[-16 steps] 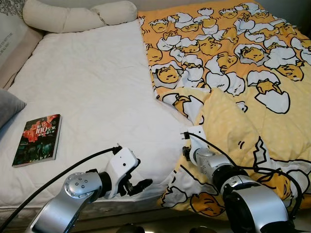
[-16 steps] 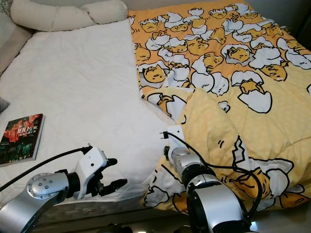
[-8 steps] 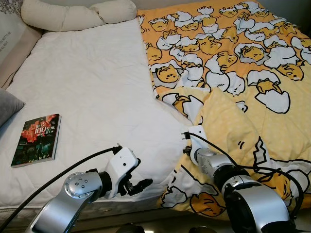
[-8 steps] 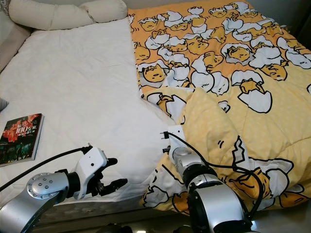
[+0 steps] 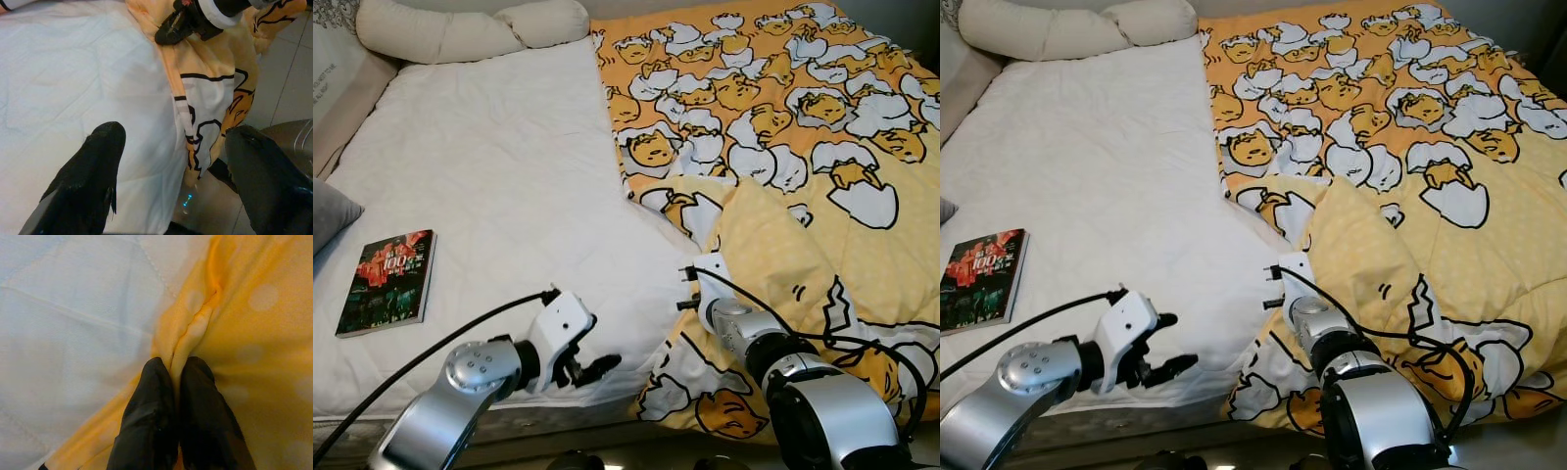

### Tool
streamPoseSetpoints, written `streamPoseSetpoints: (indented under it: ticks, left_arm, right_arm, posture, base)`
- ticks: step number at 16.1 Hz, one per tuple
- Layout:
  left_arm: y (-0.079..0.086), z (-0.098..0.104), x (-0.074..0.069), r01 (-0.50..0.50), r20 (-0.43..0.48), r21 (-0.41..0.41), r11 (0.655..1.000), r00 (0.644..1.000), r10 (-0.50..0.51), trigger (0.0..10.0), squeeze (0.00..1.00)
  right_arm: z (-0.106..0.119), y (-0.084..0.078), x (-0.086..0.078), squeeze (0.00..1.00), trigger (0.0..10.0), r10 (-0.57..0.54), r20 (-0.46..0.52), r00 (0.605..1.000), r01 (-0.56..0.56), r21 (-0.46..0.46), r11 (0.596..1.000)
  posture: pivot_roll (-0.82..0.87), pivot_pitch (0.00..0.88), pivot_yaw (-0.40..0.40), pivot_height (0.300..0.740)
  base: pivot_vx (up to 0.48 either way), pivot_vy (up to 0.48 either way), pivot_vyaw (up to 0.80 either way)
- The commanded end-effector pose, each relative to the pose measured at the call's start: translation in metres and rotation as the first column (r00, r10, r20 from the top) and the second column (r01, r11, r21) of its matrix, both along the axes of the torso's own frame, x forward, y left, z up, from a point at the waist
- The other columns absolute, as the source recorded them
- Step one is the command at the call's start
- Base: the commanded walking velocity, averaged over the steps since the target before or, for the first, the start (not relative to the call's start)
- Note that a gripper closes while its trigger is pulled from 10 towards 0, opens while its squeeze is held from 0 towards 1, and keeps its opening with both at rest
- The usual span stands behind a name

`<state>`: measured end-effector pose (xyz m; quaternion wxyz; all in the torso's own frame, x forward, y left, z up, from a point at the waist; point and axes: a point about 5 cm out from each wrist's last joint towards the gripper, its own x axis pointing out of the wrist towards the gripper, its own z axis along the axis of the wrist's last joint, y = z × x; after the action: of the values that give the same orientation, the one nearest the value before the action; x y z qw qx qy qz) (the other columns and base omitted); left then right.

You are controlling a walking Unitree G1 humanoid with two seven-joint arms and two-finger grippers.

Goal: Clean up the room

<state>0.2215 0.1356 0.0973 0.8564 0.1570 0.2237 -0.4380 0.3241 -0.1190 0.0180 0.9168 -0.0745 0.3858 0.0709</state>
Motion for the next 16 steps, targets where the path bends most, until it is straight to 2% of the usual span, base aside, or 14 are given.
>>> streamPoseSetpoints:
  ticks: [1,3,4,5,6,7,8,9,10,11,12,14,15,16]
  left_arm:
    - [0.001,-0.002,0.002,-0.01,0.006,0.013,1.0,1.0,0.01,10.0,0.0]
    - [0.0,-0.002,0.006,-0.016,0.016,0.009,1.0,1.0,0.016,10.0,0.0]
    - [0.0,-0.002,0.009,-0.019,0.021,0.007,1.0,1.0,0.019,10.0,0.0]
    - [0.0,-0.002,0.012,-0.019,0.026,0.005,1.0,0.999,0.019,10.0,0.0]
    - [-0.001,-0.003,0.012,-0.019,0.028,0.005,1.0,0.999,0.019,10.0,0.0]
    - [-0.001,-0.003,0.013,-0.019,0.03,0.004,1.0,0.999,0.019,10.0,0.0]
    - [0.0,-0.003,0.013,-0.018,0.031,0.004,1.0,0.999,0.018,10.0,0.0]
    - [0.0,-0.004,0.013,-0.015,0.032,0.004,1.0,0.999,0.015,10.0,0.0]
    - [0.0,-0.005,0.013,-0.009,0.031,0.005,1.0,0.999,0.009,10.0,0.0]
    - [0.0,-0.006,0.013,-0.005,0.029,0.005,1.0,1.0,0.005,10.0,0.0]
    - [0.0,-0.006,0.012,-0.002,0.028,0.004,1.0,1.0,0.002,10.0,0.0]
    - [-0.001,-0.007,0.011,0.001,0.026,0.004,1.0,1.0,-0.001,10.0,0.0]
    - [-0.001,-0.007,0.01,0.005,0.023,0.004,1.0,1.0,-0.006,10.0,0.0]
    - [-0.001,-0.008,0.009,0.007,0.021,0.004,1.0,1.0,-0.007,10.0,0.0]
  right_arm:
    - [-0.006,0.001,-0.005,0.0,0.0,0.015,-0.022,1.0,-0.014,0.028,1.0]
    - [-0.006,0.002,-0.006,0.0,0.0,0.056,-0.014,0.998,-0.054,0.078,0.995]
    - [-0.004,0.005,-0.005,0.0,0.0,0.11,0.011,0.994,-0.11,0.127,0.986]
    - [-0.005,0.006,-0.008,0.0,0.0,0.219,0.031,0.975,-0.221,0.186,0.957]
    - [-0.005,0.007,-0.009,0.0,0.0,0.249,0.039,0.968,-0.252,0.198,0.947]
    - [-0.005,0.009,-0.017,0.0,0.0,0.374,0.07,0.925,-0.377,0.301,0.876]
    - [-0.004,0.01,-0.019,0.0,0.0,0.417,0.087,0.905,-0.421,0.322,0.848]
    - [-0.004,0.008,-0.035,0.0,0.0,0.593,0.127,0.795,-0.594,0.364,0.718]
    - [-0.004,0.004,-0.055,0.0,0.0,0.737,0.145,0.661,-0.724,0.385,0.573]
    - [-0.003,-0.001,-0.072,0.0,0.0,0.815,0.142,0.561,-0.784,0.408,0.468]
    - [0.0,-0.006,-0.084,0.0,0.0,0.857,0.142,0.496,-0.811,0.427,0.399]
    - [0.003,-0.008,-0.093,0.0,0.0,0.881,0.151,0.448,-0.827,0.443,0.345]
    - [0.01,-0.009,-0.108,0.0,0.0,0.906,0.171,0.388,-0.832,0.488,0.264]
    - [0.012,-0.008,-0.115,0.0,0.0,0.915,0.179,0.36,-0.831,0.508,0.227]
  posture:
    - [0.03,0.047,0.1,0.74]
    - [0.02,0.025,0.1,0.74]
    - [0.01,0.013,0.102,0.74]
    - [0.0,0.0,0.105,0.74]
    - [0.0,0.0,0.106,0.74]
    - [-0.01,0.0,0.111,0.74]
    - [-0.01,0.0,0.112,0.74]
    - [-0.02,0.0,0.116,0.74]
    - [-0.02,0.0,0.119,0.74]
    - [-0.02,0.0,0.121,0.74]
    - [-0.02,0.0,0.122,0.74]
    - [-0.02,0.0,0.121,0.74]
    - [-0.02,0.0,0.12,0.74]
    - [-0.02,0.0,0.12,0.74]
  base:
    - [0.0,0.0,0.0]
    - [0.0,0.0,0.0]
    - [0.0,0.0,0.0]
    - [0.0,0.0,0.0]
    - [0.0,0.0,0.0]
    - [0.0,0.0,0.0]
    - [0.0,0.0,0.0]
    - [0.0,0.0,0.0]
    - [0.0,0.0,0.0]
    - [0.0,0.0,0.0]
    - [0.0,0.0,0.0]
    - [0.0,0.0,0.0]
    - [0.0,0.0,0.0]
    - [0.0,0.0,0.0]
